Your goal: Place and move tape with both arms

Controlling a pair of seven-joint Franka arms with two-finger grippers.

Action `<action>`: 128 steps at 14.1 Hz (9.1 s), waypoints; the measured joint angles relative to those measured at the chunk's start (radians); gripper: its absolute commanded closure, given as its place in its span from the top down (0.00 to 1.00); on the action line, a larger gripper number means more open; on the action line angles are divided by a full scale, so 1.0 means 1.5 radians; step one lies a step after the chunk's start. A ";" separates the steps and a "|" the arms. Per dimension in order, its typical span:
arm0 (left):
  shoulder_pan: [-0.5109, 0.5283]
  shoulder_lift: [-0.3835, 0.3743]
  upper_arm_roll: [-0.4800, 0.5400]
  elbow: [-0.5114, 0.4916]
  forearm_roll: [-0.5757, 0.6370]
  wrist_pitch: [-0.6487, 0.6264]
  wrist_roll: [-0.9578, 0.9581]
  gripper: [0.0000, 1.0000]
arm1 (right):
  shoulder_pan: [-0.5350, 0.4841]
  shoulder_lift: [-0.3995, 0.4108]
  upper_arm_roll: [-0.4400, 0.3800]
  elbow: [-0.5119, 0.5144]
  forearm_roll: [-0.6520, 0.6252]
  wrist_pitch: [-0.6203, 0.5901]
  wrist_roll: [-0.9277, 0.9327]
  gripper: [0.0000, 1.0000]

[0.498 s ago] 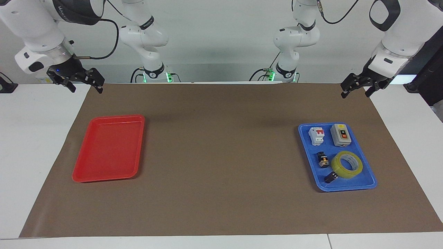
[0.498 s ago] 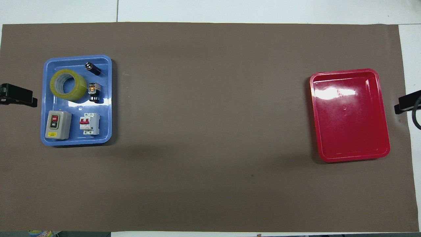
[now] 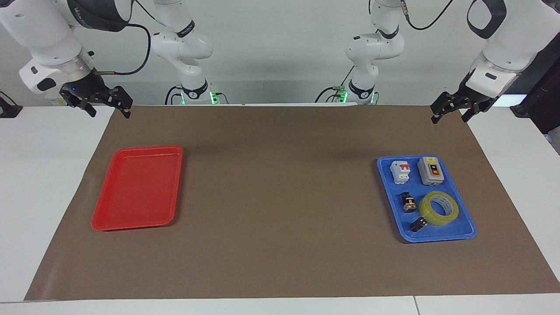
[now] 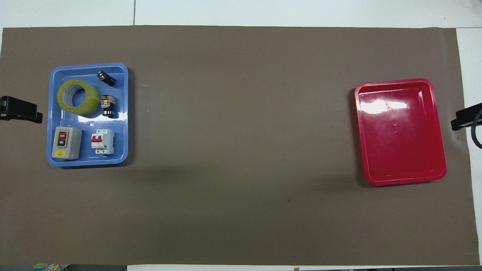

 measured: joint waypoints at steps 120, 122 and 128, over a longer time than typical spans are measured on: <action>-0.015 0.008 0.000 -0.020 -0.005 0.004 -0.032 1.00 | 0.304 0.254 0.002 -0.093 0.031 0.420 0.264 0.00; -0.015 0.008 0.000 -0.020 -0.005 0.004 -0.032 1.00 | 0.200 0.213 -0.002 -0.088 0.030 0.356 0.115 0.00; -0.015 0.008 0.000 -0.020 -0.005 0.004 -0.032 1.00 | -0.038 0.175 -0.003 -0.133 0.030 0.339 -0.175 0.00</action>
